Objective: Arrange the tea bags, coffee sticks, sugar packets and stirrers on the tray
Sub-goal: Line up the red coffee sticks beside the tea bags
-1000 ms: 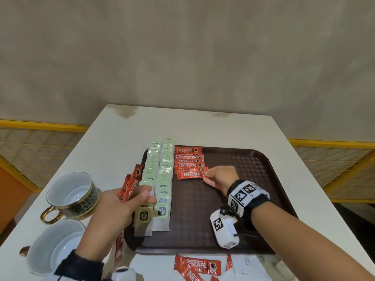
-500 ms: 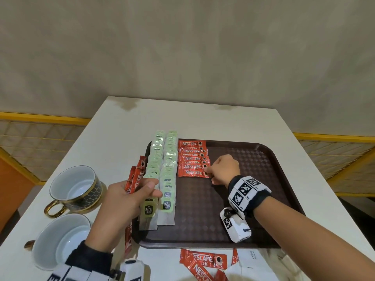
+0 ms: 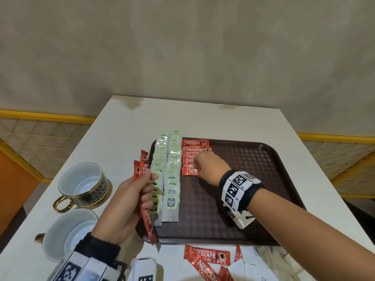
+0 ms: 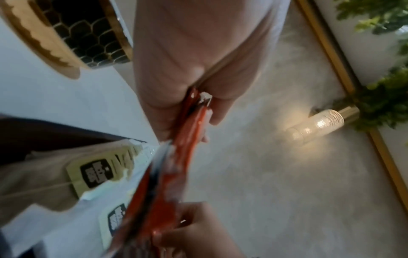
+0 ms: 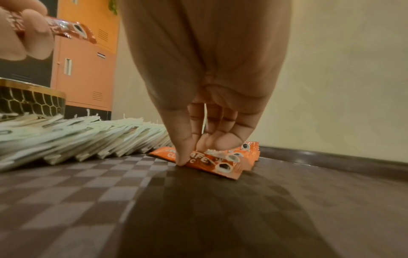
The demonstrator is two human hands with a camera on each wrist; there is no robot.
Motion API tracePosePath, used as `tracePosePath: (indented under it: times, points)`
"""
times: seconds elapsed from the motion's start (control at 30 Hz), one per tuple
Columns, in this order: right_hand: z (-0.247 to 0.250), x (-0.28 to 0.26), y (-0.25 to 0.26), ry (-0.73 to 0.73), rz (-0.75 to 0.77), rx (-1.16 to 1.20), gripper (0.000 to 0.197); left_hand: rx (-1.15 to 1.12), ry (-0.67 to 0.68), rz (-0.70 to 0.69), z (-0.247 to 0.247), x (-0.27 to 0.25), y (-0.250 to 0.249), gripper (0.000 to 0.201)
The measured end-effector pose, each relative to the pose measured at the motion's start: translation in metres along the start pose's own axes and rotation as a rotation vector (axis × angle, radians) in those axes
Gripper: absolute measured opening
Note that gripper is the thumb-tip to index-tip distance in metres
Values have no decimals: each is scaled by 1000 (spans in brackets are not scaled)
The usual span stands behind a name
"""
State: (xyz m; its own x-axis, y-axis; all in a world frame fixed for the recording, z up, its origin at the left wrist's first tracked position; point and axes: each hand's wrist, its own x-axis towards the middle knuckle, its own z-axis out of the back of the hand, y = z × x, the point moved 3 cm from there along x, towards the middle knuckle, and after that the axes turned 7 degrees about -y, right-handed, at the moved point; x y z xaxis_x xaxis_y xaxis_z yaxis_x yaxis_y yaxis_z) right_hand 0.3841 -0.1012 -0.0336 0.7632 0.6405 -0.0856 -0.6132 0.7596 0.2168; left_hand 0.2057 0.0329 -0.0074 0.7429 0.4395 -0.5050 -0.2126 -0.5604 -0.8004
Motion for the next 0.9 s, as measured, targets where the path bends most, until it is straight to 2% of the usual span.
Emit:
tracePosePath:
  times: [0.3,0.4,0.47,0.5,0.57,0.63,0.67,0.77,0.9]
  points:
    - [7,1,1,-30,-16,10,16,-286,152,154,-13,-1,0,23]
    - [22,-12,9,-119,-31,222,11,-361,204,166,-17,0,2,29]
    - [36,-36,23,-136,-73,443,18,-415,223,173,-20,1,3,29]
    - [38,-50,31,-73,-105,578,26,-439,220,170,-22,2,4,29]
    - [36,-79,46,167,-173,806,36,-461,207,155,-27,3,7,29]
    - [30,-102,54,373,-204,956,29,-457,220,139,-34,0,9,30]
    - [28,-109,55,412,-208,1021,22,-448,235,133,-37,-2,11,31]
    - [30,-118,48,306,-263,1119,9,-371,255,87,-43,-7,14,32]
    - [39,-129,24,125,-305,1114,14,-197,179,6,-44,-12,17,26]
